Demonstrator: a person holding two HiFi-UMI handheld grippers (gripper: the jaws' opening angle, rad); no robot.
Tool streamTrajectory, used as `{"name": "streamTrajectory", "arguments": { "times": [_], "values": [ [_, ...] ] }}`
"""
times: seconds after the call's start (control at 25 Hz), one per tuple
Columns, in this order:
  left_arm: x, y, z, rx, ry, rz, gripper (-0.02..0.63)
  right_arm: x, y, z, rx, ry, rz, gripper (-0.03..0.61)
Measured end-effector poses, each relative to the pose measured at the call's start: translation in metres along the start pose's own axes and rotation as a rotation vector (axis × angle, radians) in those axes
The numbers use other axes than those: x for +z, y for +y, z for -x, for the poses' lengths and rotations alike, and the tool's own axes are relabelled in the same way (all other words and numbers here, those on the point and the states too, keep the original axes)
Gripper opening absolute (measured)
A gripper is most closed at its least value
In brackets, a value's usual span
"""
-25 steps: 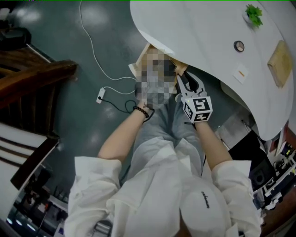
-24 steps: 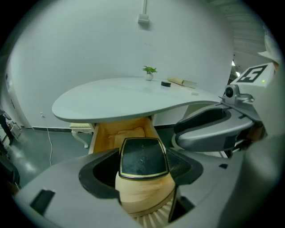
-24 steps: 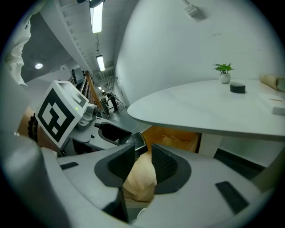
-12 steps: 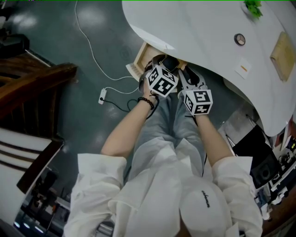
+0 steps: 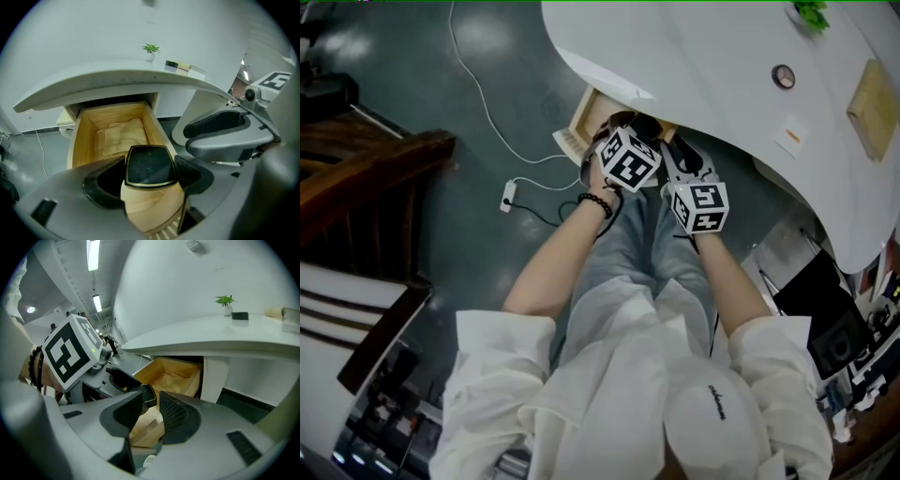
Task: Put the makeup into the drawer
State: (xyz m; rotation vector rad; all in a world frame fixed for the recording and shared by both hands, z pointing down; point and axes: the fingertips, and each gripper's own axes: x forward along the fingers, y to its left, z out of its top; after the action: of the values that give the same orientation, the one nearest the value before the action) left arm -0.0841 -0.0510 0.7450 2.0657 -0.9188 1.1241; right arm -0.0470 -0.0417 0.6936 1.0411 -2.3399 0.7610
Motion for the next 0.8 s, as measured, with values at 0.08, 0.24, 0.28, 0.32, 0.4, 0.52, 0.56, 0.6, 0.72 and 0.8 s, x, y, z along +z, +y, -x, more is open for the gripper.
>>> {"name": "streamTrajectory", "arguments": {
  "times": [0.08, 0.24, 0.28, 0.32, 0.4, 0.52, 0.56, 0.6, 0.72, 0.8],
  "values": [
    [-0.002, 0.000, -0.002, -0.012, 0.016, 0.007, 0.342, 0.000, 0.001, 0.001, 0.002, 0.002, 0.004, 0.130],
    [-0.004, 0.002, -0.003, -0.034, 0.027, 0.033, 0.341, 0.000, 0.003, 0.001, 0.001, 0.000, 0.000, 0.130],
    [-0.005, 0.002, -0.003, -0.040, 0.028, 0.039, 0.341, 0.000, 0.003, 0.001, 0.000, 0.000, 0.000, 0.130],
    [-0.004, 0.002, -0.002, -0.043, 0.027, 0.042, 0.337, 0.000, 0.003, 0.001, -0.001, 0.000, 0.001, 0.130],
    [-0.003, 0.003, 0.001, -0.037, 0.013, 0.033, 0.325, 0.001, 0.004, 0.002, -0.001, -0.002, 0.000, 0.130],
    [-0.006, 0.002, 0.006, -0.012, -0.002, 0.004, 0.299, 0.003, 0.006, 0.009, 0.005, -0.007, -0.002, 0.130],
    [-0.006, 0.002, 0.008, -0.004, -0.015, 0.002, 0.292, 0.004, 0.007, 0.011, 0.005, -0.009, -0.003, 0.130],
    [-0.005, 0.003, 0.014, 0.009, -0.042, 0.002, 0.271, 0.005, 0.008, 0.014, 0.006, -0.012, -0.005, 0.130],
    [0.008, 0.008, 0.054, 0.065, -0.193, -0.017, 0.179, 0.017, 0.017, 0.029, 0.017, -0.037, -0.010, 0.130],
    [0.018, -0.001, 0.089, 0.074, -0.295, -0.037, 0.123, 0.028, 0.024, 0.046, 0.024, -0.060, -0.009, 0.127]
  ]
}}
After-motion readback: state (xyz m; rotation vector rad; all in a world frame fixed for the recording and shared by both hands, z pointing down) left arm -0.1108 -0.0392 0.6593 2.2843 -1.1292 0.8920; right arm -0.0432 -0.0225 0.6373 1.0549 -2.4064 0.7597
